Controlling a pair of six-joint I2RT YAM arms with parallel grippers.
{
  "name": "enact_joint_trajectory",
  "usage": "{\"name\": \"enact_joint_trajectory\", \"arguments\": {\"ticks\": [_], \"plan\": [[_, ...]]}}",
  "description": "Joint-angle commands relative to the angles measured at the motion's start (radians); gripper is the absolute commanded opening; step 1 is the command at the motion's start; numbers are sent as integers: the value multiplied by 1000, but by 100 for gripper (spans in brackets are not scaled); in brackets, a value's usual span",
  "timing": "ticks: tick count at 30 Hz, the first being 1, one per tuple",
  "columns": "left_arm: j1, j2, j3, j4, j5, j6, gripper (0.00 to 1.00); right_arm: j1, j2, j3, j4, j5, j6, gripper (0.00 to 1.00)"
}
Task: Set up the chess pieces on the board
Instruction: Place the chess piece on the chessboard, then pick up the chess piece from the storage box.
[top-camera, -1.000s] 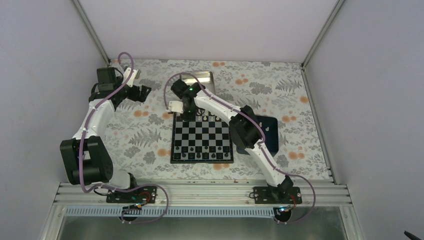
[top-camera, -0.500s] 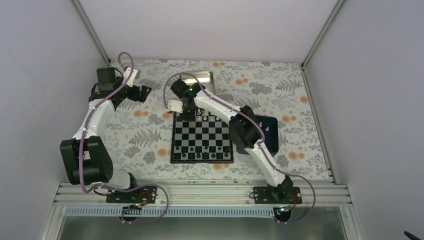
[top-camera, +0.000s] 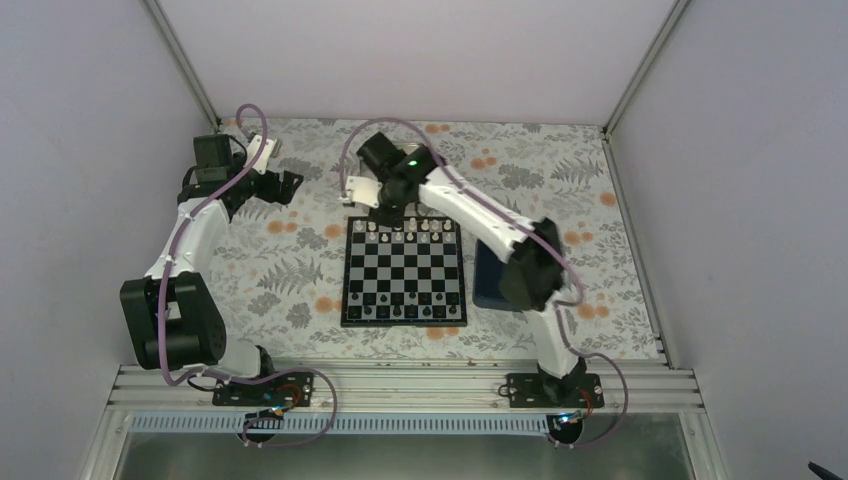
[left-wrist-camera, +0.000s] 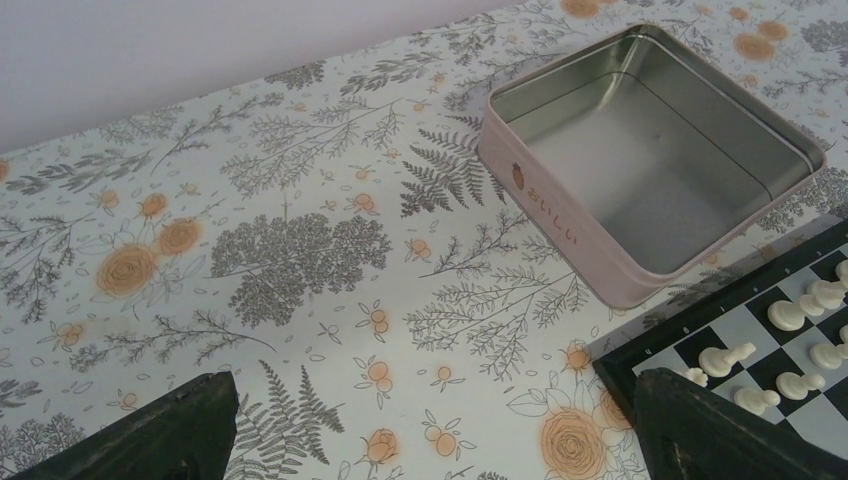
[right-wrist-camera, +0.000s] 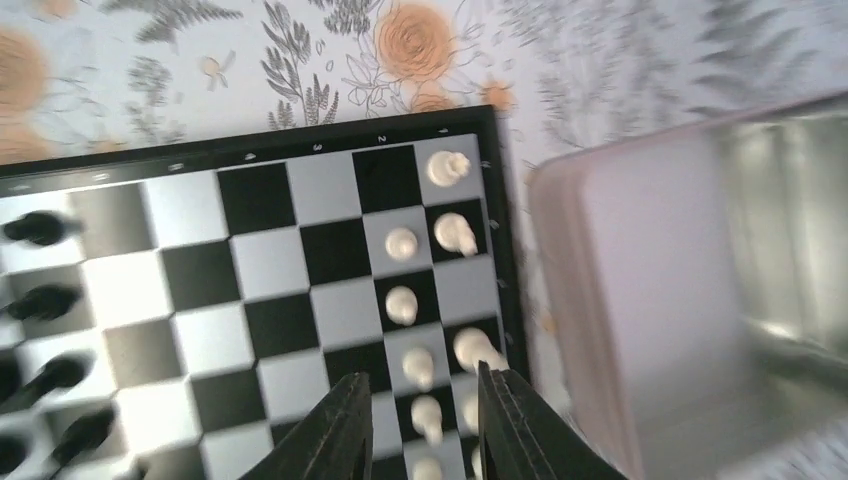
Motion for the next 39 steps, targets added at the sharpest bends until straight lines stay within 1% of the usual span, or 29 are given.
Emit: {"name": "enact_joint_trajectory", "arguments": {"ticks": [1,4,7,10,11,13,15,18,22,28,32,39], "plan": [[9,-6,4,7,23,8,98,-35,-270,-143,-25,41,30,31],[9,-8,6,5,24,6,98,-130,-405,-261,-7,69,51,32],[9,-10,5,5,26,5,98,-274,-522,-395,13,48,59,35],[9,-7,5,7,24,2,98,-416,-636,-571,46,48,39,38],[9,-6,5,6,25,2,98,-475,-662,-628,56,43,32,38],[9,-4,6,8,26,1,98,-553,-701,-740,70,35,13,39],[9,-3,5,8,26,0,98,-607,-730,-845,110,49,0,41],[9,-2,4,10,26,-2,98,-662,-761,-982,194,75,-9,42],[9,-2,5,6,29,-4,98,-717,-737,-1046,254,72,-18,42],[9,-7,7,3,24,-3,98,-777,-663,-1099,317,87,-37,44],[9,-7,9,2,27,-1,98,-806,-620,-1104,346,79,-48,44],[9,-4,7,2,24,0,98,-814,-567,-1102,352,72,-51,44]]}}
